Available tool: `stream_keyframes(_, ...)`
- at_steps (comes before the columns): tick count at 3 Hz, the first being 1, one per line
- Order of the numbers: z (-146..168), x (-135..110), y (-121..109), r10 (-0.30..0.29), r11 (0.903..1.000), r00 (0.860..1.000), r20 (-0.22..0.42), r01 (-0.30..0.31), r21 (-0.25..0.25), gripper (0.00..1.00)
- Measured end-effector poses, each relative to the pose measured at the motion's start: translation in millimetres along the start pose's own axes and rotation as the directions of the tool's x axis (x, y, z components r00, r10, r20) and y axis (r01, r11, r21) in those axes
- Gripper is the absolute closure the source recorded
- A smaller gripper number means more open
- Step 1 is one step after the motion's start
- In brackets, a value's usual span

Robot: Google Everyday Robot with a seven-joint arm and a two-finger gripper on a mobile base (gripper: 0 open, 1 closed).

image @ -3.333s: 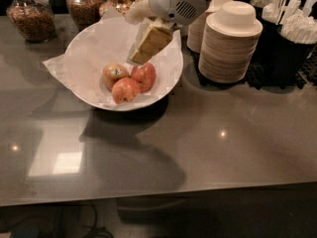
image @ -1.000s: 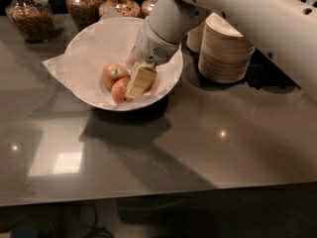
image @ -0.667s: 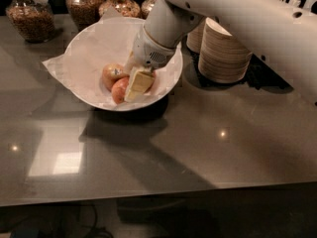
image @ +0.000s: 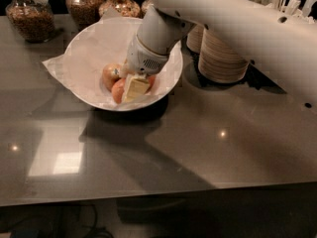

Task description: Pick apple from white bowl

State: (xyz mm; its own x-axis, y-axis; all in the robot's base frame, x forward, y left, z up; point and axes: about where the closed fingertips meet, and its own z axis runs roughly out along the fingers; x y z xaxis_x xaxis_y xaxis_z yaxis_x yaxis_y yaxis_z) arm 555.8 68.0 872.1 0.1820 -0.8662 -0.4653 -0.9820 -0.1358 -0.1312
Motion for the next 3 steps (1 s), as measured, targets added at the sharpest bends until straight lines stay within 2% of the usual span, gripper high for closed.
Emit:
stream_keyframes(2,13.2,3.9,-2.7,0.014,0.9996,1.000,-0.014,-0.015,-0.025,0.44)
stream_keyframes(3,12.2,3.3,-2.9,0.014,0.9996,1.000,-0.014,-0.015,-0.025,0.31)
